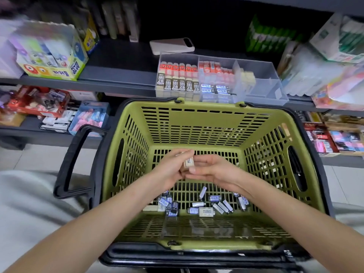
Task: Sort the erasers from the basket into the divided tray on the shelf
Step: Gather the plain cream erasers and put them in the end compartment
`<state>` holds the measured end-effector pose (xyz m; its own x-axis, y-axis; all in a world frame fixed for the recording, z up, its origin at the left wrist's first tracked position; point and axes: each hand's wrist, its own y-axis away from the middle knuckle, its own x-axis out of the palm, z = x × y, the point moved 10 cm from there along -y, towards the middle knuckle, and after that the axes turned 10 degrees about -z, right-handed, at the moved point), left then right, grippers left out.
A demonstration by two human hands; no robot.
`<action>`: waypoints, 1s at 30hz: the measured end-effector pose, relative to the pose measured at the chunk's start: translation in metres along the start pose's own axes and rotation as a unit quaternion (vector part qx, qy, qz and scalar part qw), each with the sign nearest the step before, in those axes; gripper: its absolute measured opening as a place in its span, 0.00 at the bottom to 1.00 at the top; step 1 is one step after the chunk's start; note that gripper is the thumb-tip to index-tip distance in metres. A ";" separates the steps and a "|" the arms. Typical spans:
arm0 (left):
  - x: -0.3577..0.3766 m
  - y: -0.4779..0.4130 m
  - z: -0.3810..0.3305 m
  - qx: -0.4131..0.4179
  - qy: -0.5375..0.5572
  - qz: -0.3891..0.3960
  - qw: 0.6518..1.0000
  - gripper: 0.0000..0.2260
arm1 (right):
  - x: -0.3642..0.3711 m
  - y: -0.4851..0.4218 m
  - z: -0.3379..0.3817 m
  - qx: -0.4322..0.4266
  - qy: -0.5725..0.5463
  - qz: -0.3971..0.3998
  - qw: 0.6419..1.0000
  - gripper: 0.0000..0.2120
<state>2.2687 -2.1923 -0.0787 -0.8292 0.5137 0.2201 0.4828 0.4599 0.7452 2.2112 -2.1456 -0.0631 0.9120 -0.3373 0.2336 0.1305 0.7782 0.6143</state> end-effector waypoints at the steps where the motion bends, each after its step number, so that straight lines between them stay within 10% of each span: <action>1: -0.001 -0.002 0.002 -0.010 0.023 -0.007 1.000 0.11 | -0.008 0.002 -0.004 0.013 -0.023 -0.004 1.000 0.17; 4: -0.018 -0.008 0.002 -0.038 0.061 -0.061 0.996 0.08 | -0.051 0.003 -0.028 0.032 0.189 -0.108 0.975 0.07; 7: -0.032 -0.008 -0.002 -0.060 0.081 -0.094 0.990 0.10 | -0.066 0.001 -0.081 0.074 0.593 -0.061 0.799 0.12; 9: -0.034 -0.008 -0.006 -0.058 0.050 -0.092 0.993 0.09 | -0.062 0.000 -0.111 0.099 0.651 -0.026 0.752 0.18; 17: -0.037 -0.011 -0.006 -0.035 -0.105 -0.104 0.988 0.10 | -0.059 -0.010 -0.113 0.085 0.523 -0.043 0.847 0.11; 23: -0.031 -0.002 -0.020 0.016 -0.131 -0.088 0.987 0.16 | -0.033 -0.013 -0.029 0.022 0.089 -0.091 0.992 0.07; 30: -0.051 0.021 -0.060 0.145 -0.012 -0.110 0.983 0.12 | 0.039 -0.024 0.017 -0.060 -0.105 0.028 0.992 0.12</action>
<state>2.3040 -2.2523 -0.0361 -0.9175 0.3938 0.0550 0.3544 0.7471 0.5623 2.2366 -2.1862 -0.0555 0.8192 -0.3845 0.4255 0.1381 0.8524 0.5044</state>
